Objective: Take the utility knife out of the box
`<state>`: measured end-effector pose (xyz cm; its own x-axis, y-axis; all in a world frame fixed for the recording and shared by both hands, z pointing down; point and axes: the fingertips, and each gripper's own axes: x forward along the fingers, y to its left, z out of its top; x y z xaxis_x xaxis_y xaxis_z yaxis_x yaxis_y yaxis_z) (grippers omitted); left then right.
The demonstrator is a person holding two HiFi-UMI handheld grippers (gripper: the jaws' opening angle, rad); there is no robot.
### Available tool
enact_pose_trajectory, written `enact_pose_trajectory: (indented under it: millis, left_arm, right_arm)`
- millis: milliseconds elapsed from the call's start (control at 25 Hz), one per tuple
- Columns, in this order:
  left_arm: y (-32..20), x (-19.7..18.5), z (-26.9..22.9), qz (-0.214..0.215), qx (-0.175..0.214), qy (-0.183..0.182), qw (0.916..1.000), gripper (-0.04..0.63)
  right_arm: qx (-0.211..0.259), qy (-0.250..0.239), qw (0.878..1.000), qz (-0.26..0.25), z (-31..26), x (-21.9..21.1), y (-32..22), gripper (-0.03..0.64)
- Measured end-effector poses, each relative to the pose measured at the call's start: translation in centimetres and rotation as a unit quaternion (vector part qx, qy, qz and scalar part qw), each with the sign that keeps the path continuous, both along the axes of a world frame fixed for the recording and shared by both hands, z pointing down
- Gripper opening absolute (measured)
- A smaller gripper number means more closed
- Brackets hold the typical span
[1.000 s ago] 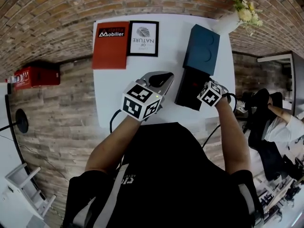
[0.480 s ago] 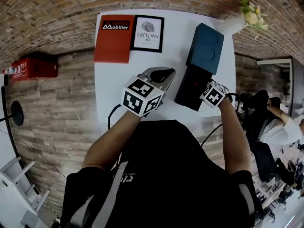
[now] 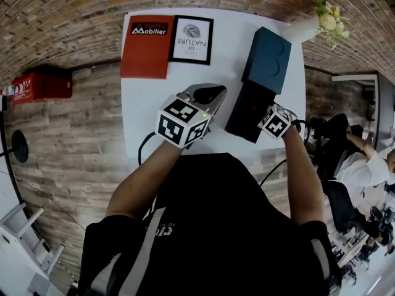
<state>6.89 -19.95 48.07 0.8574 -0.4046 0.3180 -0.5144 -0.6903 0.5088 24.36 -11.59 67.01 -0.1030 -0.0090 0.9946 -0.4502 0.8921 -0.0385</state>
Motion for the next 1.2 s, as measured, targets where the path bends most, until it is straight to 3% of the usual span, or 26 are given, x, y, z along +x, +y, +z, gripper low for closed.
enact_pose_trajectory:
  millis: [80,280,400,520,720,960,1040,1200]
  left_arm:
    - [0.0,0.0,0.0,0.000,-0.001,0.001,1.0000,0.008]
    - [0.0,0.4,-0.1,0.004,-0.003,0.001,1.0000,0.008]
    - [0.0,0.5,-0.2,0.006,-0.003,-0.002,1.0000,0.008]
    - [-0.1,0.6,0.0,0.007,-0.004,-0.003,1.0000,0.008]
    - [-0.1,1.1,0.1,0.008,-0.006,0.000,0.9999,0.008]
    - [0.2,1.6,0.1,0.013,-0.008,0.004,0.9999,0.008]
    - [0.3,1.7,0.2,0.014,-0.009,0.005,0.9998,0.008]
    - [0.6,1.8,0.3,0.015,-0.011,0.006,0.9998,0.008]
  right_arm:
    - [0.005,-0.003,1.000,0.007,0.0,0.2,-0.3,0.006]
    - [0.010,-0.018,1.000,0.018,-0.3,0.0,-0.5,0.007]
    - [0.006,-0.043,0.999,0.029,-0.8,-0.3,0.2,0.054]
    - [0.013,-0.033,0.999,0.010,-0.7,-0.2,0.8,0.108]
    - [0.022,-0.030,0.999,0.011,-0.4,-0.2,0.6,0.117]
    - [0.050,0.004,0.999,-0.014,0.0,0.2,0.4,0.065]
    - [0.061,0.018,0.998,-0.024,0.2,0.5,0.0,0.012]
    - [0.069,0.004,0.998,-0.010,0.0,0.5,-0.3,-0.002]
